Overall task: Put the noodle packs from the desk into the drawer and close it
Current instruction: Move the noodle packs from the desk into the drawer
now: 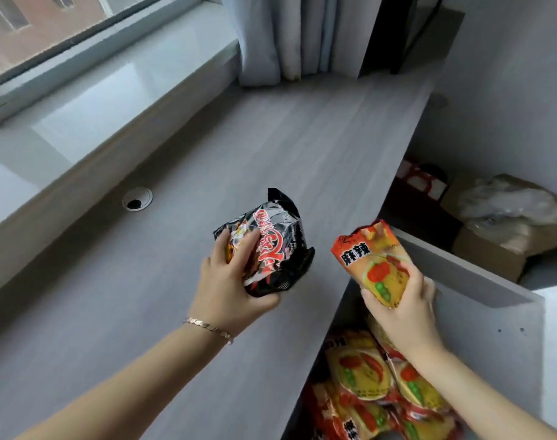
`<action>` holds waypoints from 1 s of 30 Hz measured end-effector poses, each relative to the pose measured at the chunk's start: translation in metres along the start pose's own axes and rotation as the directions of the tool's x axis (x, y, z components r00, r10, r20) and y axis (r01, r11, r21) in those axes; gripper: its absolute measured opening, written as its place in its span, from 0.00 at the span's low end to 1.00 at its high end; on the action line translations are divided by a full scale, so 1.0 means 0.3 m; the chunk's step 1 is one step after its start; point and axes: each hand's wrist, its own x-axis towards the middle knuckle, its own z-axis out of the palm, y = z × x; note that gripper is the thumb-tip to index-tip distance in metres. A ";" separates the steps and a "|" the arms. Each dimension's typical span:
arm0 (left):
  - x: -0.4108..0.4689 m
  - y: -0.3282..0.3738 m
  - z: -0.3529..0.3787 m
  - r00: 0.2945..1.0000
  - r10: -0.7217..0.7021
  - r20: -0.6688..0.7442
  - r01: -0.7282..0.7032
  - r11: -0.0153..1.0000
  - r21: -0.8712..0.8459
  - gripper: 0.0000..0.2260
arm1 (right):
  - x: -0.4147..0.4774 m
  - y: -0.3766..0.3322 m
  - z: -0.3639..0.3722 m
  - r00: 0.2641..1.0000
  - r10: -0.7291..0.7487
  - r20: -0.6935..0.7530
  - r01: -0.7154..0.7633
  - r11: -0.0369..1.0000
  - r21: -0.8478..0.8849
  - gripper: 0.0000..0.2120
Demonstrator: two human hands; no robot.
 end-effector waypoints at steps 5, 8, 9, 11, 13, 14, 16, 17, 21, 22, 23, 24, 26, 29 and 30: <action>-0.131 0.138 0.173 0.979 0.115 0.167 -0.123 0.992 0.041 0.43 | -0.105 0.329 -0.014 0.969 0.224 0.103 -0.188 0.941 -0.281 0.43; -0.207 0.186 0.261 0.935 0.160 0.317 -0.213 0.967 0.140 0.44 | -0.137 0.409 -0.006 0.946 0.264 0.189 -0.181 0.912 -0.367 0.43; -0.233 0.196 0.287 0.921 0.167 0.352 -0.240 0.955 0.175 0.44 | -0.143 0.415 -0.012 0.946 0.258 0.198 -0.180 0.923 -0.340 0.41; -0.281 0.209 0.339 0.910 0.243 0.337 -0.337 0.905 0.258 0.43 | -0.152 0.403 -0.035 0.969 0.192 0.154 -0.173 0.977 -0.128 0.33; -0.316 0.216 0.387 0.890 0.299 0.344 -0.410 0.856 0.316 0.42 | -0.160 0.356 -0.075 0.984 0.154 0.092 -0.171 0.956 0.238 0.26; -0.327 0.224 0.405 0.876 0.324 0.358 -0.443 0.833 0.330 0.42 | -0.162 0.332 -0.095 0.979 0.155 0.129 -0.195 0.894 0.403 0.20; -0.350 0.256 0.445 0.841 0.328 0.431 -0.496 0.785 0.370 0.44 | -0.164 0.321 -0.119 0.931 0.142 0.337 -0.323 0.752 0.575 0.19; -0.360 0.264 0.467 0.825 0.331 0.458 -0.520 0.762 0.386 0.46 | -0.162 0.336 -0.119 0.905 0.153 0.397 -0.375 0.727 0.575 0.27; -0.385 0.283 0.538 0.787 0.378 0.488 -0.517 0.836 0.185 0.48 | -0.169 0.449 -0.132 0.890 0.407 0.207 -0.437 0.626 0.647 0.25; -0.384 0.276 0.550 0.799 0.297 0.523 -0.433 0.887 0.158 0.47 | -0.169 0.486 -0.139 0.868 0.479 0.131 -0.435 0.606 0.666 0.23; -0.394 0.270 0.567 0.823 0.198 0.532 -0.330 0.930 0.164 0.46 | -0.176 0.533 -0.149 0.839 0.538 0.080 -0.449 0.602 0.660 0.23; -0.401 0.255 0.578 0.854 0.095 0.511 -0.219 0.957 0.188 0.45 | -0.178 0.576 -0.151 0.810 0.584 0.054 -0.474 0.597 0.647 0.24; -0.422 0.209 0.607 0.885 -0.148 0.441 0.044 0.970 0.238 0.45 | -0.190 0.650 -0.137 0.766 0.636 0.091 -0.541 0.562 0.626 0.26; -0.457 0.139 0.630 0.780 -0.451 0.433 0.358 0.890 0.283 0.50 | -0.189 0.709 -0.091 0.690 0.697 0.192 -0.652 0.485 0.582 0.30; -0.468 0.116 0.637 0.740 -0.499 0.452 0.415 0.867 0.277 0.52 | -0.183 0.719 -0.076 0.657 0.727 0.202 -0.679 0.453 0.578 0.32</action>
